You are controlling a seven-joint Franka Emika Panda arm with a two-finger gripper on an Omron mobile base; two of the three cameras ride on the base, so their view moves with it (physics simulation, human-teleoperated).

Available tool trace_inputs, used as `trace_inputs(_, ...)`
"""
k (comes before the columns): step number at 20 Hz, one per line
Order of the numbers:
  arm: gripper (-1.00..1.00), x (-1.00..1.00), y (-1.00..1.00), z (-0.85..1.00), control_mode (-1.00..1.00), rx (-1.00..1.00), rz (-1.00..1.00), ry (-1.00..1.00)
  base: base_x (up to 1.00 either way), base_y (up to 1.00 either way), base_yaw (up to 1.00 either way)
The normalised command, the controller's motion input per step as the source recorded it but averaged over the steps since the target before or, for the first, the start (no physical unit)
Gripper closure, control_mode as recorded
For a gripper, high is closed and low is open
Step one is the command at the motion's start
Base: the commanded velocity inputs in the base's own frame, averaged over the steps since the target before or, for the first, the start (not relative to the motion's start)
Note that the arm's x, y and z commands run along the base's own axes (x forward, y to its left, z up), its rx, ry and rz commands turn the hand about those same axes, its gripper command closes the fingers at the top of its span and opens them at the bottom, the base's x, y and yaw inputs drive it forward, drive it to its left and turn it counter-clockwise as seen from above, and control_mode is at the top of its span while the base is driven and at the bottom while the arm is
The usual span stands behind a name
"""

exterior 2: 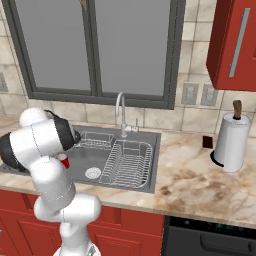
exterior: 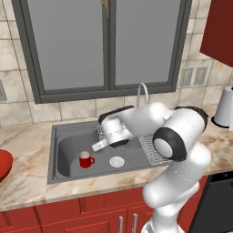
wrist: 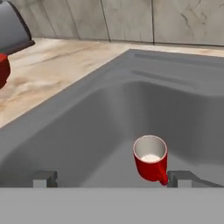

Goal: Pick the mug and place it in the sink. Pick the bowl and place it in the open cabinet and then close the cabinet.

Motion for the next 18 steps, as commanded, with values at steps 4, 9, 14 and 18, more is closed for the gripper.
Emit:
trace_inputs(4, -1.00, -0.13, 0.00, 1.00, -1.00, -0.08, -0.14, 0.04, 0.00, 0.00, 0.00)
trace_inputs(9, -1.00, -0.14, -0.07, 0.96, -1.00, -0.01, -0.21, 0.14, 0.00, 0.00, 0.00)
trace_inputs(14, -1.00, -0.27, -0.32, 0.94, -1.00, -0.01, -0.23, 0.18, 0.00, 0.00, 0.00)
trace_inputs(18, -1.00, -0.42, -0.32, 0.93, -1.00, -0.03, -0.26, 0.20, 0.00, 0.00, 0.00)
